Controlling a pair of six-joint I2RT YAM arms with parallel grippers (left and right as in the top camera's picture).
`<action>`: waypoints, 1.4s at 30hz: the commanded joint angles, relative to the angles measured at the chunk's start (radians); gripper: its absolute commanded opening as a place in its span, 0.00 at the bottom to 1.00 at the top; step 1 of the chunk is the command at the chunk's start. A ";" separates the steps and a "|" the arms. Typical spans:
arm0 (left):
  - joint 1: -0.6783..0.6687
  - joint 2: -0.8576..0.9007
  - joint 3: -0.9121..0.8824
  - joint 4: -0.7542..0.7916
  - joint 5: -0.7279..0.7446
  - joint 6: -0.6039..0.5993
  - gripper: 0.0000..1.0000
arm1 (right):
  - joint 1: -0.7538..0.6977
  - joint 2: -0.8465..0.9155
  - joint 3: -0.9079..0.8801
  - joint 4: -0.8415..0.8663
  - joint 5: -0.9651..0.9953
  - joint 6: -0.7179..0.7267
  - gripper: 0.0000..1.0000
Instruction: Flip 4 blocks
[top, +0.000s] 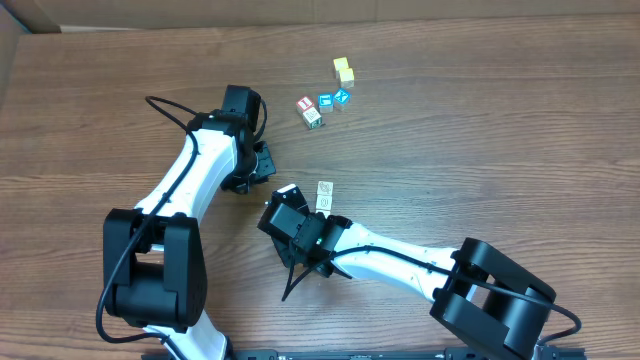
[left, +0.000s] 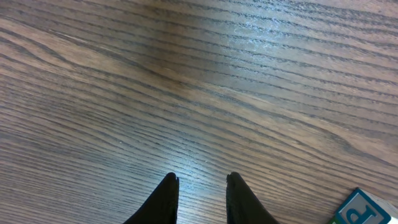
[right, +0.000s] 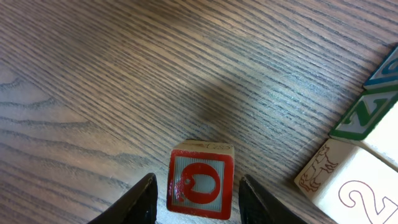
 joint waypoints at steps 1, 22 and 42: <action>0.003 -0.013 0.002 -0.002 -0.027 -0.016 0.20 | 0.005 0.005 0.018 0.001 0.007 0.035 0.43; 0.003 -0.013 0.002 0.005 -0.072 -0.084 0.27 | 0.005 -0.018 0.049 -0.076 0.008 0.126 0.31; 0.003 -0.012 0.002 0.005 -0.072 -0.084 0.27 | 0.005 -0.042 0.049 -0.320 0.074 0.469 0.28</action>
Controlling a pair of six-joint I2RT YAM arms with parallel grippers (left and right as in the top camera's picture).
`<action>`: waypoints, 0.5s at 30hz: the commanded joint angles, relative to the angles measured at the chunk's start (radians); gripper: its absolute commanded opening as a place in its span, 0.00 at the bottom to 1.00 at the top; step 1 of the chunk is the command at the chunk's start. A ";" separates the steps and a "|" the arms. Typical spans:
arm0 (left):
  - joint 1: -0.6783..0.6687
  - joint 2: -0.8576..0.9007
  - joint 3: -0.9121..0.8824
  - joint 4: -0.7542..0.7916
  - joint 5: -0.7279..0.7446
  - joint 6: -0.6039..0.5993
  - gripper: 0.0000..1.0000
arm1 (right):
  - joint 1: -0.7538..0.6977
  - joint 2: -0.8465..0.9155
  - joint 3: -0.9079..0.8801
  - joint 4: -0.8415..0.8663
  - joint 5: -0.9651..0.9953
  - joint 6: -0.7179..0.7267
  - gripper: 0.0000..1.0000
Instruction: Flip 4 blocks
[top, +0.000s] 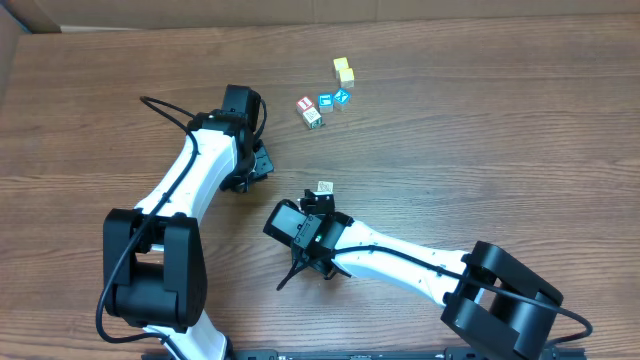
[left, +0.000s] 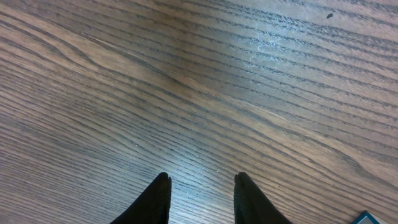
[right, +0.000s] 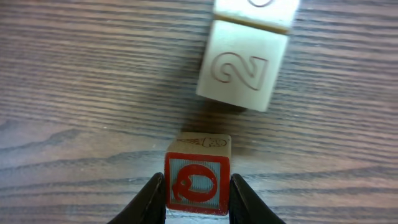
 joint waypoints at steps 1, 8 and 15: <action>0.003 -0.012 0.002 0.000 -0.016 -0.013 0.27 | 0.005 -0.015 0.006 -0.023 0.050 0.073 0.28; 0.003 -0.012 0.002 0.000 -0.016 -0.013 0.27 | 0.002 -0.015 0.006 -0.020 0.087 0.092 0.28; 0.003 -0.012 0.002 -0.003 -0.016 -0.013 0.27 | -0.026 -0.015 0.006 -0.010 0.081 0.130 0.28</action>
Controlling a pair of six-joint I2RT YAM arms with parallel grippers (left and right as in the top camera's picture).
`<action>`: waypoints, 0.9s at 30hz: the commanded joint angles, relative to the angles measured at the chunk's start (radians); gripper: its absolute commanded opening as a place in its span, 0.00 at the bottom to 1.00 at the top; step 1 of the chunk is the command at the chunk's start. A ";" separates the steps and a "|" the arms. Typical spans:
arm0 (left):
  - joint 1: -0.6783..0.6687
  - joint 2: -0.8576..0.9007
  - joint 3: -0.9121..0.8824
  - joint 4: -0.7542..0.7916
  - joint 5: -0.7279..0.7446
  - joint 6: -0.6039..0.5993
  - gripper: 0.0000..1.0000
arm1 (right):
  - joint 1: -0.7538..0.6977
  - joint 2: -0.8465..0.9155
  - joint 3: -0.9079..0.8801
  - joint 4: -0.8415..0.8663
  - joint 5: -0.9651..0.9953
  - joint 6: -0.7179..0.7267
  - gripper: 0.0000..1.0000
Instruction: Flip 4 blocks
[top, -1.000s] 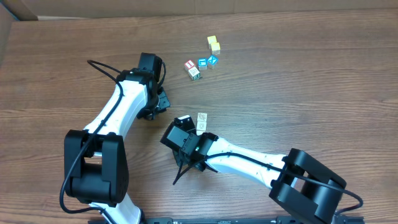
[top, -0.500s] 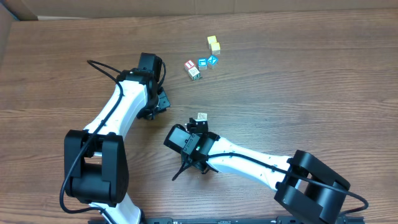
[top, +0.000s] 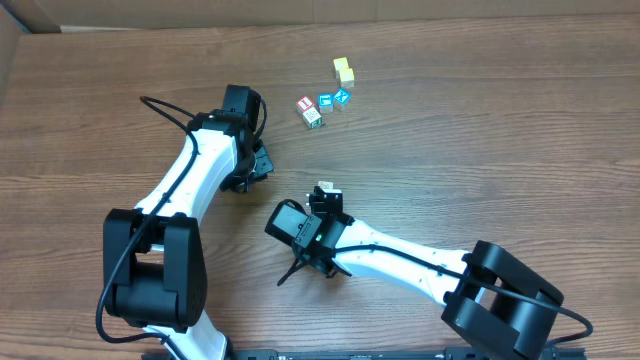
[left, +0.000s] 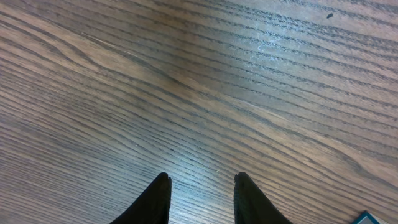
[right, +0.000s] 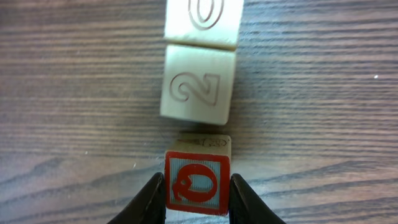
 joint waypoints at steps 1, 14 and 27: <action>0.003 -0.012 0.002 -0.005 -0.016 -0.013 0.27 | -0.017 -0.014 0.006 0.004 0.021 0.048 0.28; 0.003 -0.012 0.002 -0.007 -0.016 -0.012 0.27 | -0.017 -0.013 0.005 0.039 -0.043 0.050 0.28; 0.003 -0.012 0.002 -0.009 -0.016 -0.013 0.27 | -0.031 0.026 0.005 0.048 -0.038 0.077 0.28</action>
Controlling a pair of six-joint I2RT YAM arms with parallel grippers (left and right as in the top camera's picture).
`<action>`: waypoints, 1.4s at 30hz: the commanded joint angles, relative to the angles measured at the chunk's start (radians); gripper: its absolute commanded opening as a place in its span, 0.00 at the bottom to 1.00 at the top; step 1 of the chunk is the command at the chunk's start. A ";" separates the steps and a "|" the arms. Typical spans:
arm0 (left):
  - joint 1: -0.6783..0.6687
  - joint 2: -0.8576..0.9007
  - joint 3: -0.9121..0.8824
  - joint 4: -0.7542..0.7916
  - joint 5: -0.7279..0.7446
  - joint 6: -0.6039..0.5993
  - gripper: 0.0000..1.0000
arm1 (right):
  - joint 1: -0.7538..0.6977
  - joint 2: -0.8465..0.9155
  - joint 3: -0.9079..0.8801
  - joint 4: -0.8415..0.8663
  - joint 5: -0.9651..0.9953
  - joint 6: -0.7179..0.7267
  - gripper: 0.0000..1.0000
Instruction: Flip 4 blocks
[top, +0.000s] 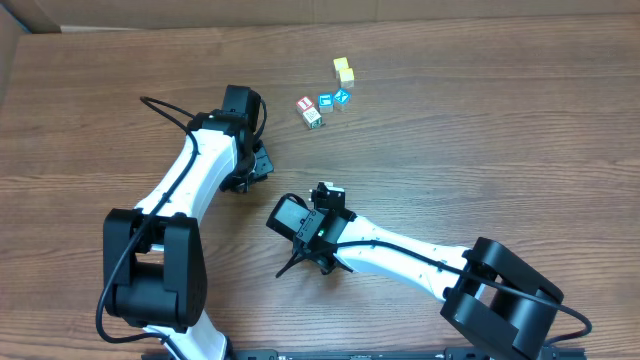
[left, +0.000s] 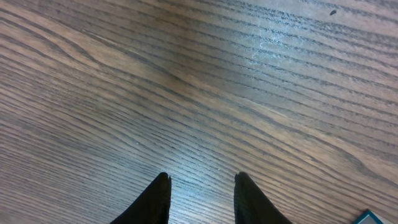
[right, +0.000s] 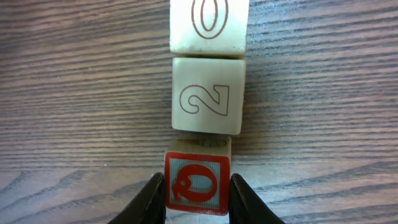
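My right gripper (right: 197, 186) is shut on a red-framed block with a red letter Q (right: 197, 185), seen from above. Directly beyond it lie a cream block marked 2 (right: 208, 96) and a cream block marked 0 (right: 209, 25), in one line. The Q block's far edge meets the 2 block's near edge. In the overhead view the right gripper (top: 325, 197) covers these blocks at mid table. My left gripper (left: 199, 180) stands open over bare wood, with nothing between its fingers. In the overhead view the left gripper (top: 255, 165) is left of the right one.
Further back sits a cluster of small blocks: a red and white one (top: 305, 104), a blue one (top: 325, 102) and a yellow one (top: 343, 64). A blue block corner (left: 367, 218) shows at the lower right of the left wrist view. The wooden table (top: 500, 150) stretches around.
The right gripper, still shut on the Q block, has shifted so that the 2 and 0 blocks line up straight ahead and the Q block meets the 2 block. The left arm has not moved.
At first my right gripper stood open around the Q block on the table, with other blocks off to its right. Then it was shut on the Q block, with the 2 block ahead. It then stood nearer, and now the Q block abuts the 2 block. The left gripper stayed open.
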 joint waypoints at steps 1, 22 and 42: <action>0.003 -0.012 0.002 -0.001 -0.016 -0.013 0.27 | -0.015 0.019 0.005 0.005 0.003 0.010 0.28; 0.002 -0.012 0.002 0.053 0.048 0.131 0.24 | -0.042 0.009 0.009 0.002 0.010 -0.015 0.54; -0.146 0.116 0.272 0.069 0.315 0.423 0.04 | -0.056 -0.145 0.053 -0.144 -0.192 -0.089 0.04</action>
